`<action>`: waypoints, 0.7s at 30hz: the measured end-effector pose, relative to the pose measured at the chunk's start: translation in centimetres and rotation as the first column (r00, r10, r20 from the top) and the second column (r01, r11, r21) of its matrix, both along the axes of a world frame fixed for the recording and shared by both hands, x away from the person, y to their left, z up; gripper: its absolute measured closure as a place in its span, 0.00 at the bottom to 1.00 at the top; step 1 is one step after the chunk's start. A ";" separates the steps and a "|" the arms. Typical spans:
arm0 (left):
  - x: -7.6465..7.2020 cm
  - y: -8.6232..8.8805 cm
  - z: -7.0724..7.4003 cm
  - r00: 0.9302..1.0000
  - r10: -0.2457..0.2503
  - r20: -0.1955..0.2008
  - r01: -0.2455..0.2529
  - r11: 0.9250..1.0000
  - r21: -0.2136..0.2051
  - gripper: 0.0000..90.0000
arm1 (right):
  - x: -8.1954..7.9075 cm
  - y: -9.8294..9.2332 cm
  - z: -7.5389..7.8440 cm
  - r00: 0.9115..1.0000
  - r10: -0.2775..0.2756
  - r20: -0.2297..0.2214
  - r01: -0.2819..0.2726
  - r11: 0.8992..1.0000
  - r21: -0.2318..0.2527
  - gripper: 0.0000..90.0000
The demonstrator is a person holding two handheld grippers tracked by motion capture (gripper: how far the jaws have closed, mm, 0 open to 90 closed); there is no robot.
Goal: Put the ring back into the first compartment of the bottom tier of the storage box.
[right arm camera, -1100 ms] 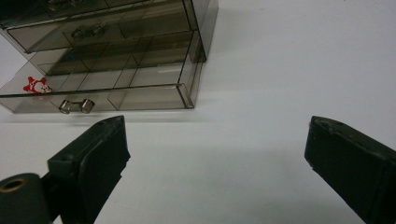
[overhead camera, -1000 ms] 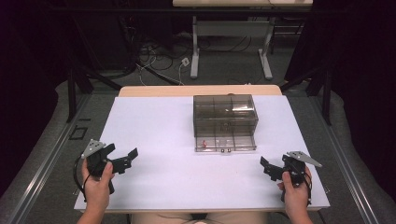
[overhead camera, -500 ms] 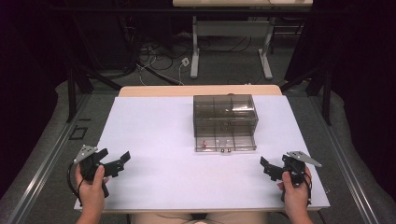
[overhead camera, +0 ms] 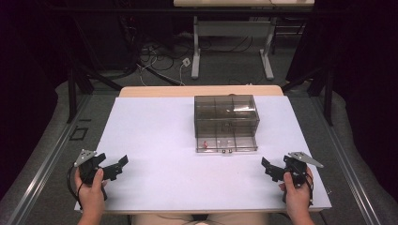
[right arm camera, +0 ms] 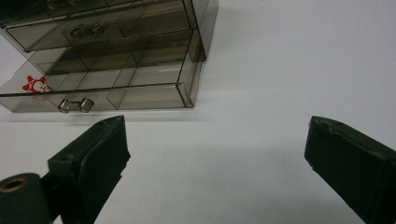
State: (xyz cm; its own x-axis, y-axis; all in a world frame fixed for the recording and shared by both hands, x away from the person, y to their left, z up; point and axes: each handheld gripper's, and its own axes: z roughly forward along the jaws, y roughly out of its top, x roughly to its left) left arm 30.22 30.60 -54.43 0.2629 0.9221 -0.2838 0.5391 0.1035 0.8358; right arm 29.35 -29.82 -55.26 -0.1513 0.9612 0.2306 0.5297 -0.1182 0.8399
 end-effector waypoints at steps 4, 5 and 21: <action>0.1 0.2 -0.3 1.000 0.003 -0.012 -0.003 1.000 -0.006 0.01 | 0.0 0.0 0.0 1.000 0.000 0.000 0.000 1.000 0.005 0.06; 0.1 0.2 -0.4 1.000 0.005 -0.012 -0.005 1.000 -0.010 0.01 | 0.0 0.0 0.0 1.000 0.001 0.002 -0.001 1.000 0.006 0.06; 0.2 0.4 -1.1 0.999 0.017 -0.041 -0.018 1.000 -0.021 0.01 | 0.1 0.0 0.0 1.000 0.003 -0.008 -0.003 1.000 -0.001 0.07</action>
State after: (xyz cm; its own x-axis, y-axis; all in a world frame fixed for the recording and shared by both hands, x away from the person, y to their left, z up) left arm 30.43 31.02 -55.53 0.2347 0.9200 -0.3140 0.5707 0.1311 0.8106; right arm 29.43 -29.86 -55.25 -0.1526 0.9610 0.2307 0.5372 -0.1153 0.8356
